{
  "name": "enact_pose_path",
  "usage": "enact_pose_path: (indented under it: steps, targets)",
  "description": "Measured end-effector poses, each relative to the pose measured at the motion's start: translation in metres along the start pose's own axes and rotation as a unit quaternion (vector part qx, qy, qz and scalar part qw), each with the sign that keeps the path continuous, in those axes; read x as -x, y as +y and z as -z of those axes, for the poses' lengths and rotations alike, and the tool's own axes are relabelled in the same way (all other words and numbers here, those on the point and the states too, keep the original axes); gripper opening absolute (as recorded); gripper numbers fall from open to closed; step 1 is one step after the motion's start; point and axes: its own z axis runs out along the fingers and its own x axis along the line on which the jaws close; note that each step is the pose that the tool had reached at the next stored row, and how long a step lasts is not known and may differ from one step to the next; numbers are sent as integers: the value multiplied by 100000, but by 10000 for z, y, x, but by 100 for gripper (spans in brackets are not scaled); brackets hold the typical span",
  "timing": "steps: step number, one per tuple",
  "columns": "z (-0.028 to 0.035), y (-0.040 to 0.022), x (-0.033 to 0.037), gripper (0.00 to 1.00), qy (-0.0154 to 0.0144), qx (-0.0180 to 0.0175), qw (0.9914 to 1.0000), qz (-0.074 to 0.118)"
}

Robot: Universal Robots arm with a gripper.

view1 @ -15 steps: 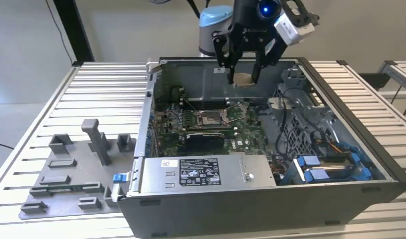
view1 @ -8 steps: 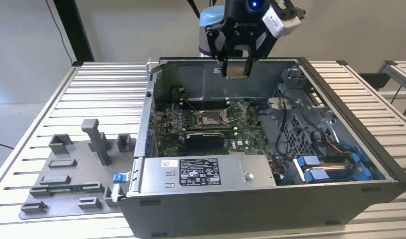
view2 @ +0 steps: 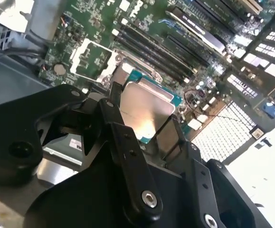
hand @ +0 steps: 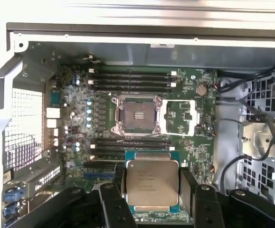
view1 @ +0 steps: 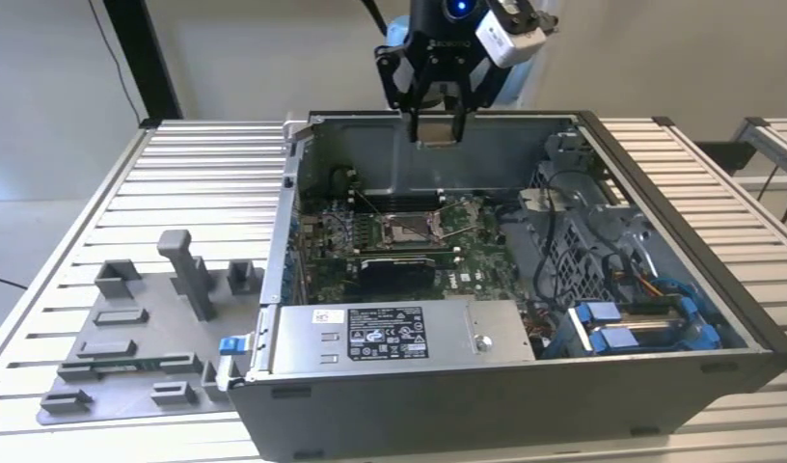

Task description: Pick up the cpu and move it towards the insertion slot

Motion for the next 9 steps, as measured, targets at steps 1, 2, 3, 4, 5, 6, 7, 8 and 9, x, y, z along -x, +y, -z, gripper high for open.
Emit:
enact_pose_path:
  steps: [1, 2, 3, 4, 5, 6, 7, 8, 9]
  targets:
    - [-4, 14, -2, 0, -5, 0, 100000, 1]
    - [-9, 33, -4, 0, -12, 0, 100000, 3]
    - [-14, 58, -5, 0, -12, 4, 100000, 7]
    - [-19, 86, -6, 0, -10, 0, 100000, 3]
    - [-24, 119, -8, 0, -6, -2, 100000, 5]
    - [-28, 151, -9, 0, -5, -6, 100000, 5]
    - [-34, 182, -11, 0, -9, 0, 100000, 2]
    - [-39, 212, -14, 0, -7, -1, 100000, 1]
    - [-45, 238, -19, 0, -10, 3, 100000, 6]
